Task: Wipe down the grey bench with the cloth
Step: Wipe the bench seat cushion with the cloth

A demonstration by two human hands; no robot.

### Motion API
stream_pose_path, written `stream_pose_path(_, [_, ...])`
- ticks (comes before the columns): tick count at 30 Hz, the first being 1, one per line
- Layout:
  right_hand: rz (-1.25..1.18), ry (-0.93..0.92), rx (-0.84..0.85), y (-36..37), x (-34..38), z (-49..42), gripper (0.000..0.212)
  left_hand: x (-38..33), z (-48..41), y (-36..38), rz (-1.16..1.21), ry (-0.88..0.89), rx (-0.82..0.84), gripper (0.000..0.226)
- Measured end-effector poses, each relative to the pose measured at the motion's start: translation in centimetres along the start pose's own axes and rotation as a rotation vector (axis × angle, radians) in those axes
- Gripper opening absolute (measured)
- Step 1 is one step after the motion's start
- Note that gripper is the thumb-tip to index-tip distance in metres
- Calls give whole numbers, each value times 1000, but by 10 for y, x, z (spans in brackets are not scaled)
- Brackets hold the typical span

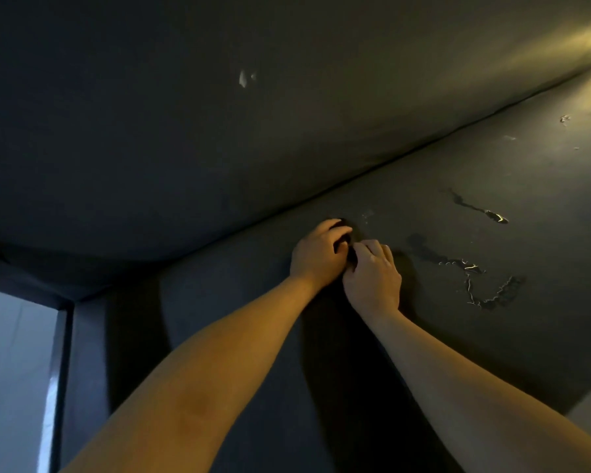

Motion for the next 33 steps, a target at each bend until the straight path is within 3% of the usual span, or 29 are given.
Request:
stream_pose_path(3, [-12, -17, -4, 1, 0, 0, 31, 14, -11, -12, -48, 52, 7, 40])
stream_pose_path(6, [-18, -20, -10, 4, -2, -2, 31, 55, -27, -35, -61, -117, -125, 39])
stream_pose_path(9, [-16, -6, -36, 5, -4, -4, 30, 72, -38, -34, -48, -210, -138, 40])
stream_pose_path(17, [-59, 22, -80, 2, -12, -12, 28, 26, -26, -7, -74, -87, -36, 40])
stream_pose_path(23, [45, -83, 106, -4, -1, -1, 21, -5, 22, 5, 41, 6, 52, 39])
stream_pose_path(27, [211, -159, 114, -7, -1, 26, 43, -7, 24, -3, 15, 77, 74, 39])
stream_pose_path(30, [142, -126, 79, -7, -10, 28, 44, 6, 2, -17, 0, 3, -45, 40])
stream_pose_path(33, [-35, 4, -57, -14, -26, 22, 44, 23, -27, -24, 70, -128, -139, 40])
Point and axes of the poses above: each hand's wrist, its own z-axis away from the middle knuckle, its own y-axis out of the palm, x = y × z, the point moved 8 cm from there along -z, towards the middle knuckle, and after that the axes turned 5 degrees about y, right-handed, at the moved point
